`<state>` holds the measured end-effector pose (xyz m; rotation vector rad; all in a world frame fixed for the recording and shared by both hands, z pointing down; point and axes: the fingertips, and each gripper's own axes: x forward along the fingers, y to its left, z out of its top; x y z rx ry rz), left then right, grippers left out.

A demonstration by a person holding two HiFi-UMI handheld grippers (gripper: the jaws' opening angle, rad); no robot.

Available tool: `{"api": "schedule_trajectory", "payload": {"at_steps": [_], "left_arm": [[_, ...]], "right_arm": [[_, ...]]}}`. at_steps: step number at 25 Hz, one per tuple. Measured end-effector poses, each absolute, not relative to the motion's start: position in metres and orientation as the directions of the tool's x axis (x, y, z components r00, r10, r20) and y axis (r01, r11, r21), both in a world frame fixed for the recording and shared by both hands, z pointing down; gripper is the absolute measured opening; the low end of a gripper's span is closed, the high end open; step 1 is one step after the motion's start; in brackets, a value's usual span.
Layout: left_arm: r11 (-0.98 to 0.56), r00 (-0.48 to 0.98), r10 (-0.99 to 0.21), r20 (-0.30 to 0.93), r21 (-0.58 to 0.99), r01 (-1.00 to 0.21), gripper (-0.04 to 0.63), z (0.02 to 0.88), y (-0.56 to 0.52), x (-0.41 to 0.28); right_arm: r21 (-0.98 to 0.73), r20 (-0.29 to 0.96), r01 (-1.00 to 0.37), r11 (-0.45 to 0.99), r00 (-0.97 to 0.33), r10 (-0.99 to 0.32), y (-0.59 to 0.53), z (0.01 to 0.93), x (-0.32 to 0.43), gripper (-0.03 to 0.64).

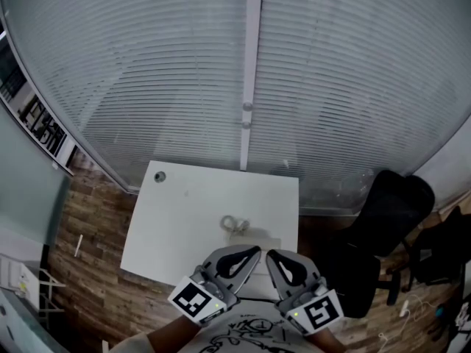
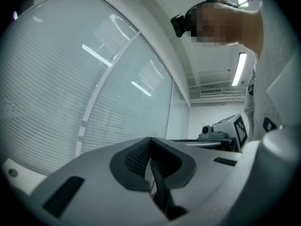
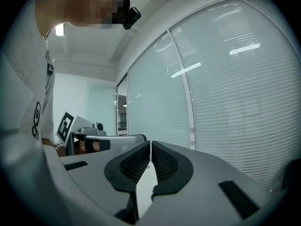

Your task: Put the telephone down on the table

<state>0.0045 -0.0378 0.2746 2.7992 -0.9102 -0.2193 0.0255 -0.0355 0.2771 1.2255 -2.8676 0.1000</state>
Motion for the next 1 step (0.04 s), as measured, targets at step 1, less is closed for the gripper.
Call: {"api": "schedule_trajectory", "payload": {"at_steps": [1], "left_arm": [[-0.793,0.800,-0.594,-0.081,0.224,-0.566,0.002,0.2746,-0.0387,0.0045]], "right_arm": [[-0.051,0.046,-0.722,0.690,-0.691,-0.721,-0.0360,0.2772,0.0255,0.040]]}}
